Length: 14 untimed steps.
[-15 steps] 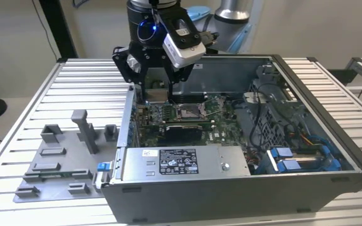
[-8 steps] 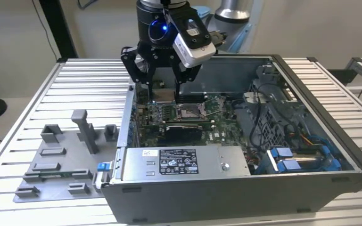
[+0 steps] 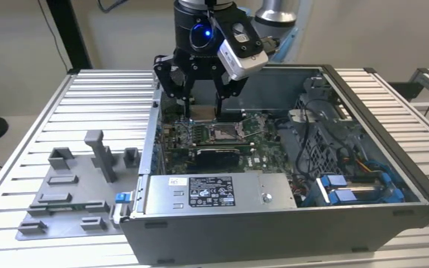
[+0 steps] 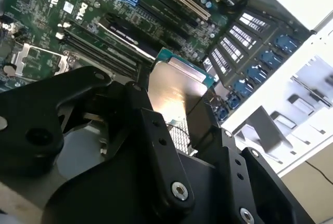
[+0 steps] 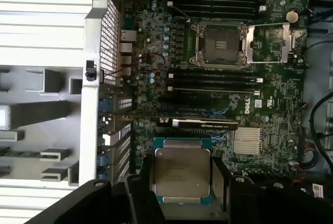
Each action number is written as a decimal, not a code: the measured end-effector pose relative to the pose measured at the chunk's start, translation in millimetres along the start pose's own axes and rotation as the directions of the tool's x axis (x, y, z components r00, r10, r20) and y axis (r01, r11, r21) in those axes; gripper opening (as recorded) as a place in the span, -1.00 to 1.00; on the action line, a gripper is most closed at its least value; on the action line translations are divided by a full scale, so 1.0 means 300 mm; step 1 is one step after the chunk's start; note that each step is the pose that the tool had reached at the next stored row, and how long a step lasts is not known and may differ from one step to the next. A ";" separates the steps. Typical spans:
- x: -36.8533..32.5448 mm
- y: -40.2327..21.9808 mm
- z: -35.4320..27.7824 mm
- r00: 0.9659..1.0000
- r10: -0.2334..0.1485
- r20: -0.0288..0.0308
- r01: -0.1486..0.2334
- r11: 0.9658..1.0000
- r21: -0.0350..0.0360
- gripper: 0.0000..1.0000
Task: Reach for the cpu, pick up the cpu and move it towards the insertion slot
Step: 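Pick up the cpu and move it towards the insertion slot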
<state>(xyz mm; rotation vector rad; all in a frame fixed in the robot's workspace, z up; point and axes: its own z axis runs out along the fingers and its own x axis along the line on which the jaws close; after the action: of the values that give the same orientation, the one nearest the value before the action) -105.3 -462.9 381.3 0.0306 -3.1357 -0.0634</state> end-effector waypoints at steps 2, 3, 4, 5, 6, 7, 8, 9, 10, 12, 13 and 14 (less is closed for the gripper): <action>-0.011 0.000 0.000 1.000 0.000 0.000 0.000 1.000 0.000 -1.00; -0.016 0.000 0.000 1.000 0.000 0.000 0.000 1.000 0.000 -1.00; -0.021 0.000 0.000 1.000 0.000 0.000 0.000 1.000 0.000 -1.00; -0.027 -0.001 0.000 1.000 0.000 0.000 0.000 1.000 0.000 -1.00; -0.033 -0.001 0.000 1.000 0.000 0.000 0.000 1.000 0.000 -1.00; -0.038 -0.001 0.000 1.000 0.000 0.000 0.000 1.000 0.000 -1.00; -0.043 -0.001 0.000 1.000 0.000 0.000 0.000 1.000 0.000 -1.00; -0.050 -0.001 0.000 1.000 0.000 0.000 0.000 1.000 0.000 -1.00; -0.057 -0.001 0.000 1.000 0.000 0.000 0.000 1.000 0.000 -1.00; -0.076 -0.001 0.000 1.000 0.000 0.000 0.000 1.000 0.000 -1.00; -0.088 -0.002 0.000 1.000 0.000 0.000 0.000 1.000 0.000 -1.00; -0.100 -0.002 0.000 1.000 0.000 0.000 0.000 1.000 0.000 -1.00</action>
<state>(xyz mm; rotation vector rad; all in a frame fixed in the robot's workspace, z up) -75.3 -462.9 381.0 0.0306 -3.1353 -0.0634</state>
